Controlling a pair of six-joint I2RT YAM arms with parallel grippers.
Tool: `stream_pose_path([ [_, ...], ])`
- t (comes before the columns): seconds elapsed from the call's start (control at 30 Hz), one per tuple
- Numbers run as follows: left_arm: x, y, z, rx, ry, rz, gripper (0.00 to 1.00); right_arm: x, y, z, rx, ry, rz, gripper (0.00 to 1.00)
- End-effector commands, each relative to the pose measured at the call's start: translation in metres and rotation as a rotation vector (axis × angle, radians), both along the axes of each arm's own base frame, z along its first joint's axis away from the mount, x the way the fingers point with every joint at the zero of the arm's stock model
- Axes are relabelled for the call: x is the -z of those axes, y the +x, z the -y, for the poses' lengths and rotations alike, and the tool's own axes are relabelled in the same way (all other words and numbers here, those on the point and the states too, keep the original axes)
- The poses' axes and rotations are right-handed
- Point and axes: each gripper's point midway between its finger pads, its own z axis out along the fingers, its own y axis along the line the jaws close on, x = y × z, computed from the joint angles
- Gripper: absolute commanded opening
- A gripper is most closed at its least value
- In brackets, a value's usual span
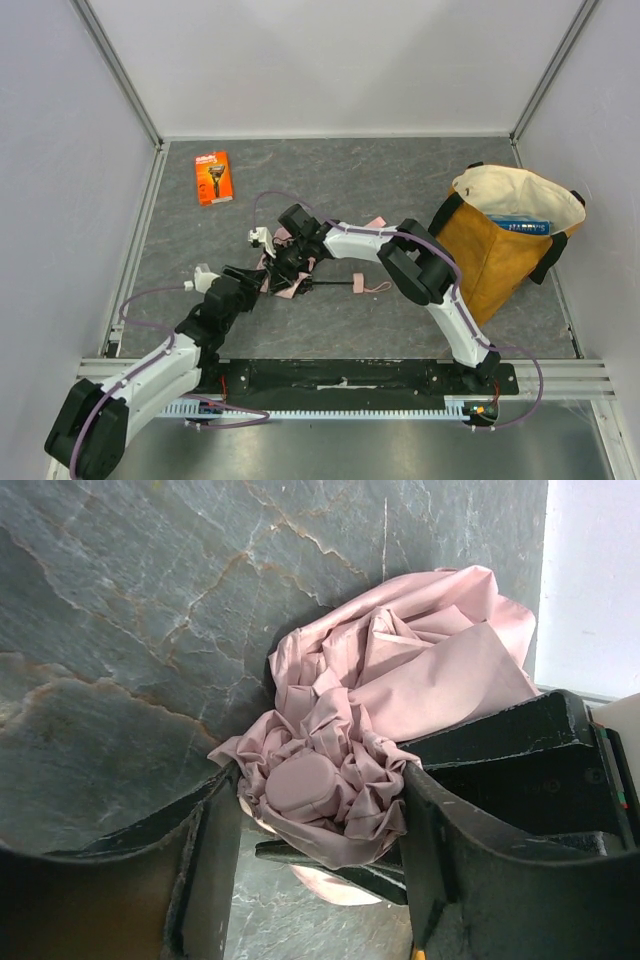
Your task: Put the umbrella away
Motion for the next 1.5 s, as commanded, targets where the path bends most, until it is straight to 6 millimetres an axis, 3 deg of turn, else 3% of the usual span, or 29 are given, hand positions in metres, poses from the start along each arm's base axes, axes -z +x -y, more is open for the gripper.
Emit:
stream_pose_path([
  [0.0, 0.029, -0.006, -0.011, -0.002, 0.086, -0.031, 0.56, 0.126, -0.094, 0.121, -0.022, -0.559, -0.317, 0.00],
  [0.03, 0.022, 0.000, -0.006, 0.009, 0.080, -0.024, 0.53, 0.125, -0.094, 0.121, -0.021, -0.560, -0.312, 0.00],
  [0.1, 0.026, 0.000, -0.002, 0.032, 0.085, -0.043, 0.39, 0.124, -0.093, 0.124, -0.017, -0.567, -0.298, 0.00],
  [0.27, 0.026, 0.008, 0.007, 0.070, 0.100, -0.050, 0.16, 0.126, -0.094, 0.128, -0.019, -0.575, -0.293, 0.00],
  [0.33, 0.023, 0.011, 0.011, 0.090, 0.108, -0.038, 0.12, 0.127, -0.095, 0.128, -0.019, -0.572, -0.299, 0.00],
  [0.37, 0.020, 0.012, 0.012, 0.103, 0.120, -0.028, 0.14, 0.126, -0.095, 0.127, -0.019, -0.564, -0.305, 0.00],
  [0.4, 0.015, 0.013, 0.013, 0.112, 0.126, -0.019, 0.22, 0.124, -0.094, 0.127, -0.011, -0.552, -0.316, 0.00],
  [0.5, 0.011, 0.008, 0.008, 0.099, 0.133, -0.033, 0.68, 0.116, -0.086, 0.125, 0.020, -0.507, -0.332, 0.00],
  [0.57, 0.006, 0.007, 0.010, 0.117, 0.123, -0.016, 0.89, 0.109, -0.078, 0.124, 0.047, -0.483, -0.332, 0.00],
  [0.8, 0.017, 0.002, 0.017, 0.072, 0.004, -0.095, 0.93, 0.095, -0.065, 0.117, 0.087, -0.411, -0.332, 0.00],
  [0.97, 0.011, 0.016, 0.042, 0.137, -0.049, -0.122, 0.94, 0.092, -0.062, 0.112, 0.102, -0.388, -0.322, 0.00],
  [1.03, 0.017, 0.013, 0.048, 0.155, -0.058, -0.156, 0.93, 0.091, -0.056, 0.110, 0.121, -0.385, -0.302, 0.00],
  [1.17, 0.035, -0.007, 0.038, 0.108, -0.059, -0.243, 0.91, 0.090, -0.040, 0.107, 0.175, -0.392, -0.249, 0.00],
  [1.3, 0.041, -0.021, 0.021, 0.061, -0.003, -0.324, 0.92, 0.095, -0.031, 0.110, 0.210, -0.402, -0.224, 0.00],
  [1.47, 0.044, -0.034, 0.019, 0.055, -0.019, -0.374, 0.93, 0.096, -0.025, 0.111, 0.238, -0.401, -0.214, 0.00],
])
